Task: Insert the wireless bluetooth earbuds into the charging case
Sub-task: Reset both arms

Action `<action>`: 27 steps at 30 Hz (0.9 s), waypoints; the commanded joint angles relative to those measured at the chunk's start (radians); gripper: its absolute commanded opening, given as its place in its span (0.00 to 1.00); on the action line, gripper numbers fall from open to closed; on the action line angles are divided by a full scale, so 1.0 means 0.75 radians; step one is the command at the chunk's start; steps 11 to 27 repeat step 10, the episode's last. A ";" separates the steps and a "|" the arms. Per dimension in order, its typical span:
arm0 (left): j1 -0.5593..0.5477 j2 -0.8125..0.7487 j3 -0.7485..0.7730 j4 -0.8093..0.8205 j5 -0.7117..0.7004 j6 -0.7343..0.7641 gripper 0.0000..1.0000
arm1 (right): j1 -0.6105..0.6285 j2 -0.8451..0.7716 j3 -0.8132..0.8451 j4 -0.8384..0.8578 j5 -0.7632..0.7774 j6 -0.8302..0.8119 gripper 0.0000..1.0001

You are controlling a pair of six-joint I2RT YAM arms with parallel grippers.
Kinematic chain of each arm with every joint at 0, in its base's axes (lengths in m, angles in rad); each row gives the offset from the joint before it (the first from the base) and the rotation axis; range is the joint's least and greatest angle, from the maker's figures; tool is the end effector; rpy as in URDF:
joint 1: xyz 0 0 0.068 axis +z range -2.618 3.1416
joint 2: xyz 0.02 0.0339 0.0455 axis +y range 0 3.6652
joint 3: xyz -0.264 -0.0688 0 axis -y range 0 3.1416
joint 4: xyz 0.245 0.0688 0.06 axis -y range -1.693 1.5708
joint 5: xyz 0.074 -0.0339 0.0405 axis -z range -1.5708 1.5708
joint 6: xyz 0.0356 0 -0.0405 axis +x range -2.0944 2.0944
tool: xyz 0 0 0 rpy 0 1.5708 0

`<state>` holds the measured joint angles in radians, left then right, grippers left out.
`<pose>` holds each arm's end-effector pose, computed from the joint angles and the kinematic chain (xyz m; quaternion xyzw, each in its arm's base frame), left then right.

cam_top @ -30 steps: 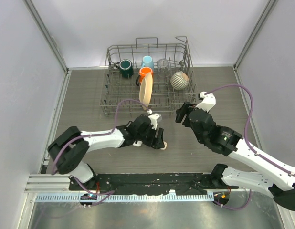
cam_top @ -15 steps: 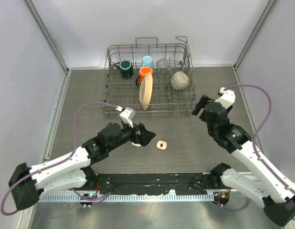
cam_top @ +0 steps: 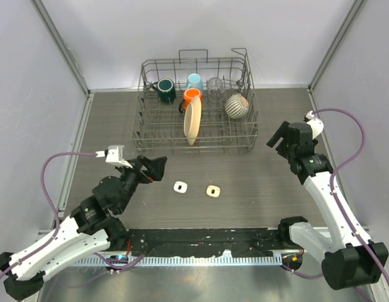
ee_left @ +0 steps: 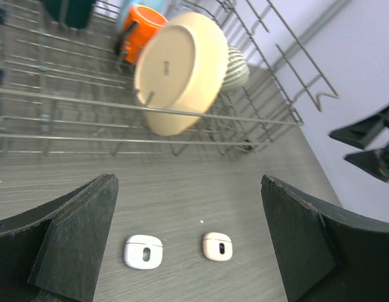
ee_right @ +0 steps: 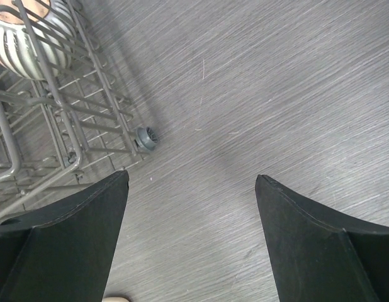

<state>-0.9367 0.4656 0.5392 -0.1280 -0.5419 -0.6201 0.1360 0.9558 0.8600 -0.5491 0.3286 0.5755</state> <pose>0.0908 -0.0925 0.3042 -0.0715 0.7199 -0.3268 0.6082 0.2030 0.0162 0.3007 0.2637 0.8455 0.0163 0.4640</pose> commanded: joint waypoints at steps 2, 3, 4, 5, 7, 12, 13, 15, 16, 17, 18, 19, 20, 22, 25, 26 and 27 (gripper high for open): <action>-0.003 -0.034 0.089 -0.159 -0.271 0.017 1.00 | -0.007 -0.023 0.054 0.067 0.063 0.043 0.87; -0.005 -0.040 0.095 -0.155 -0.267 0.035 1.00 | -0.005 -0.023 0.056 0.069 0.071 0.041 0.87; -0.003 -0.048 0.095 -0.138 -0.263 0.053 1.00 | -0.005 -0.025 0.058 0.072 0.085 0.045 0.87; -0.005 -0.074 0.095 -0.124 -0.237 0.076 1.00 | -0.005 -0.023 0.058 0.070 0.096 0.045 0.87; -0.003 -0.095 0.073 -0.069 -0.247 0.095 1.00 | -0.005 -0.023 0.058 0.072 0.110 0.045 0.87; -0.005 -0.075 0.095 -0.095 -0.304 0.137 1.00 | -0.005 -0.023 0.046 0.088 0.149 0.045 0.87; -0.005 -0.075 0.095 -0.095 -0.304 0.137 1.00 | -0.005 -0.023 0.046 0.088 0.149 0.045 0.87; -0.005 -0.075 0.095 -0.095 -0.304 0.137 1.00 | -0.005 -0.023 0.046 0.088 0.149 0.045 0.87; -0.005 -0.075 0.095 -0.095 -0.304 0.137 1.00 | -0.005 -0.023 0.046 0.088 0.149 0.045 0.87; -0.005 -0.075 0.095 -0.095 -0.304 0.137 1.00 | -0.005 -0.023 0.046 0.088 0.149 0.045 0.87; -0.005 -0.075 0.095 -0.095 -0.304 0.137 1.00 | -0.005 -0.023 0.046 0.088 0.149 0.045 0.87; -0.005 -0.075 0.095 -0.095 -0.304 0.137 1.00 | -0.005 -0.023 0.046 0.088 0.149 0.045 0.87; -0.005 -0.075 0.095 -0.095 -0.304 0.137 1.00 | -0.005 -0.023 0.046 0.088 0.149 0.045 0.87; -0.005 -0.075 0.095 -0.095 -0.304 0.137 1.00 | -0.005 -0.023 0.046 0.088 0.149 0.045 0.87; -0.005 -0.075 0.095 -0.095 -0.304 0.137 1.00 | -0.005 -0.023 0.046 0.088 0.149 0.045 0.87; -0.005 -0.075 0.095 -0.095 -0.304 0.137 1.00 | -0.005 -0.023 0.046 0.088 0.149 0.045 0.87; -0.005 -0.075 0.095 -0.095 -0.304 0.137 1.00 | -0.005 -0.023 0.046 0.088 0.149 0.045 0.87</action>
